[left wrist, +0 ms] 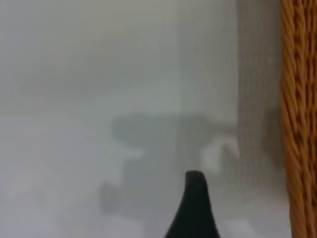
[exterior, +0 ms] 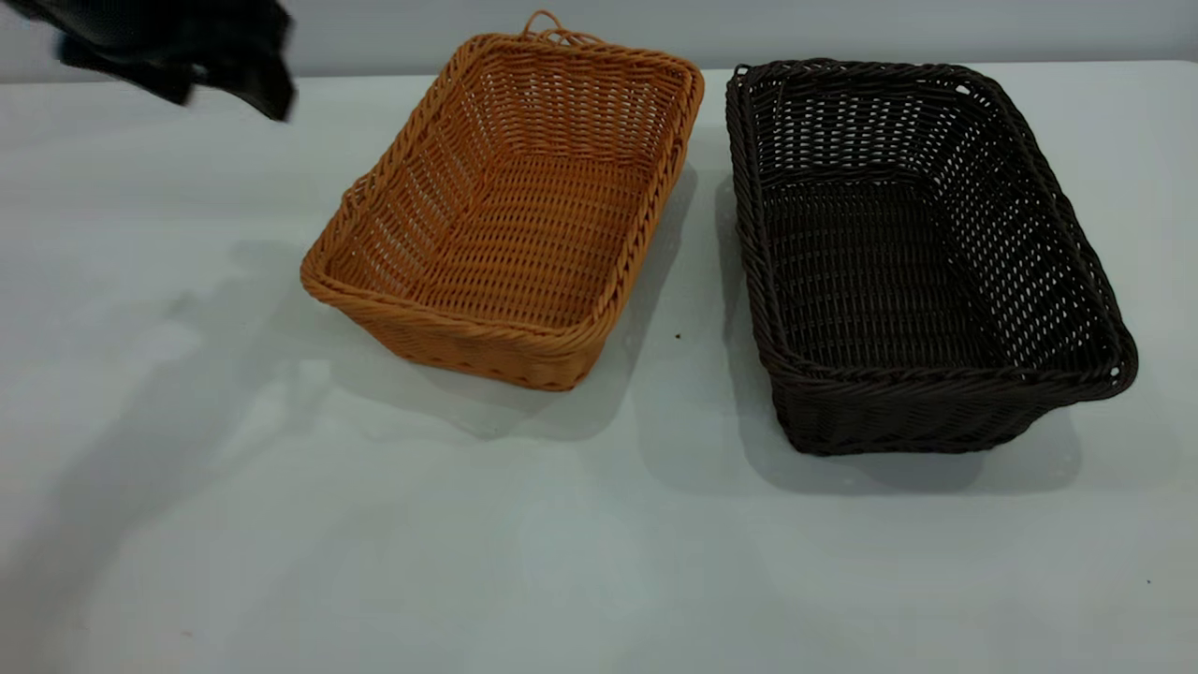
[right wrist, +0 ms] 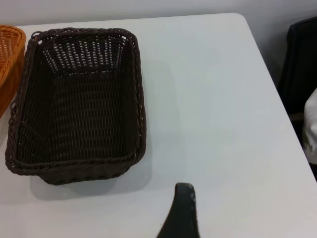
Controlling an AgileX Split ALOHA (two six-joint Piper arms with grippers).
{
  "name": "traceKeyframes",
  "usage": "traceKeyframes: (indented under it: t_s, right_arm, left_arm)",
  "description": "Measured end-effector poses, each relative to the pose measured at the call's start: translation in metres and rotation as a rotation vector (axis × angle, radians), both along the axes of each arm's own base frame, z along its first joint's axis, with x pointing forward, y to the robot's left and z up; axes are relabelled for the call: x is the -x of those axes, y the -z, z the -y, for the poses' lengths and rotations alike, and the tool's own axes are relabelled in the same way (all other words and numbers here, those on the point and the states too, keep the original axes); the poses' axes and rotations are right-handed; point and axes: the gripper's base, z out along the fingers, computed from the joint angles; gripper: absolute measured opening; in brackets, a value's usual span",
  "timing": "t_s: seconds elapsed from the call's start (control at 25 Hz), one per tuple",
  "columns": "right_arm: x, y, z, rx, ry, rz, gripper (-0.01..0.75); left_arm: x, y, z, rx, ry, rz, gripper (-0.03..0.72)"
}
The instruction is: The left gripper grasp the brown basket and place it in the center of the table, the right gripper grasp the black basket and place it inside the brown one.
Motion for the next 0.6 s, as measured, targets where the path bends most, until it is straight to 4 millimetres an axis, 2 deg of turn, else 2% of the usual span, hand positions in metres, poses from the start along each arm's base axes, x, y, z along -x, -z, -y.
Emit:
traceKeyframes:
  t_s: [0.24, 0.6]
  right_arm:
    - [0.000, 0.000, 0.000, 0.000, 0.000, 0.000, 0.591]
    - [-0.003, 0.000, 0.000, -0.003, 0.000, -0.023, 0.591]
  left_arm:
    - [-0.025, 0.030, 0.030, -0.007, 0.058, -0.019, 0.548]
    - [-0.052, 0.069, 0.039, -0.022, 0.073, -0.038, 0.539]
